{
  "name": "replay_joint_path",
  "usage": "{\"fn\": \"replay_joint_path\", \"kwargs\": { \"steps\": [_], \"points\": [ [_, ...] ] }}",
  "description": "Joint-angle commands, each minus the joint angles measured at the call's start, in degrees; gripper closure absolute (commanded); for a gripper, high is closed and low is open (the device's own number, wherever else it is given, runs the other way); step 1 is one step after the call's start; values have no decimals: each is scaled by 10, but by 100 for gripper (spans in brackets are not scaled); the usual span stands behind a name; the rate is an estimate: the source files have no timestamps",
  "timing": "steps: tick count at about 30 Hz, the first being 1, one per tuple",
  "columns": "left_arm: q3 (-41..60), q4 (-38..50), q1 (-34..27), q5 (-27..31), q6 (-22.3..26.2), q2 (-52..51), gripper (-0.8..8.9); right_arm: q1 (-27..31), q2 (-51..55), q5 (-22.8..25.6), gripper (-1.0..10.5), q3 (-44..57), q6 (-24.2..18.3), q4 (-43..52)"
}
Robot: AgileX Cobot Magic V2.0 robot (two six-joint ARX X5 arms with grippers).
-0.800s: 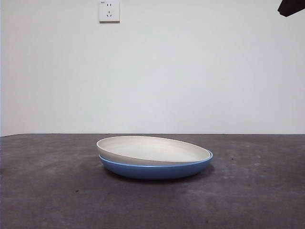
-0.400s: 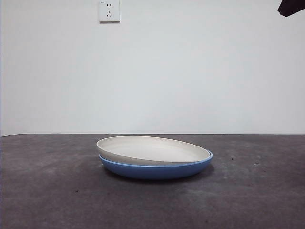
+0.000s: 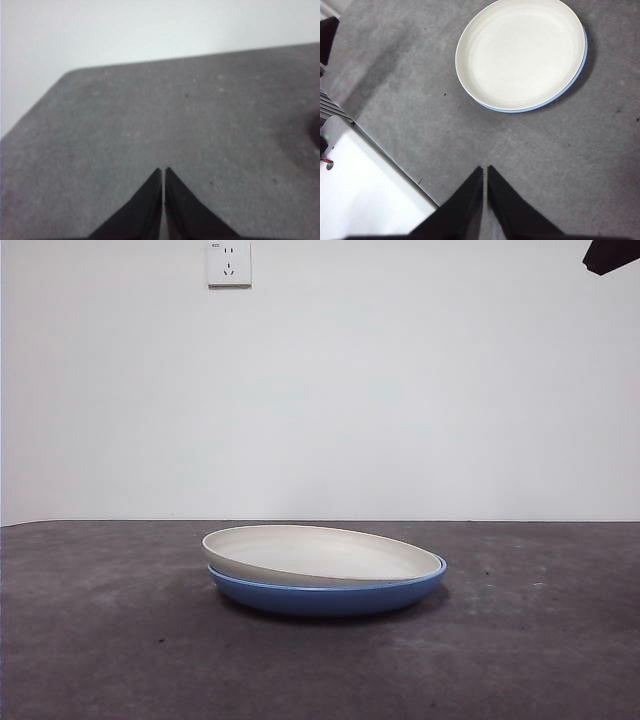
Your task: Pick up the white plate, put it on the blue plate, put it on desk
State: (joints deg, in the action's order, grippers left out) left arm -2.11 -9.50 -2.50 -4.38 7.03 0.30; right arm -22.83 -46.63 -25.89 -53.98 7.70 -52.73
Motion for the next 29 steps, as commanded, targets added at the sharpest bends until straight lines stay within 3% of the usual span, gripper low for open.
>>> {"fn": "replay_joint_path", "kwargs": {
  "steps": [1,9,29],
  "points": [
    [15,-1,-2,2,-9,-1,804,-3,-4,0,939,-10,-7,5],
    [15,-11,-1,2,-63,-1,804,-3,-4,0,939,-10,-7,5],
    [14,-12,-1,2,-63,-1,804,-3,-4,0,939,-10,-7,5]
  ]
}}
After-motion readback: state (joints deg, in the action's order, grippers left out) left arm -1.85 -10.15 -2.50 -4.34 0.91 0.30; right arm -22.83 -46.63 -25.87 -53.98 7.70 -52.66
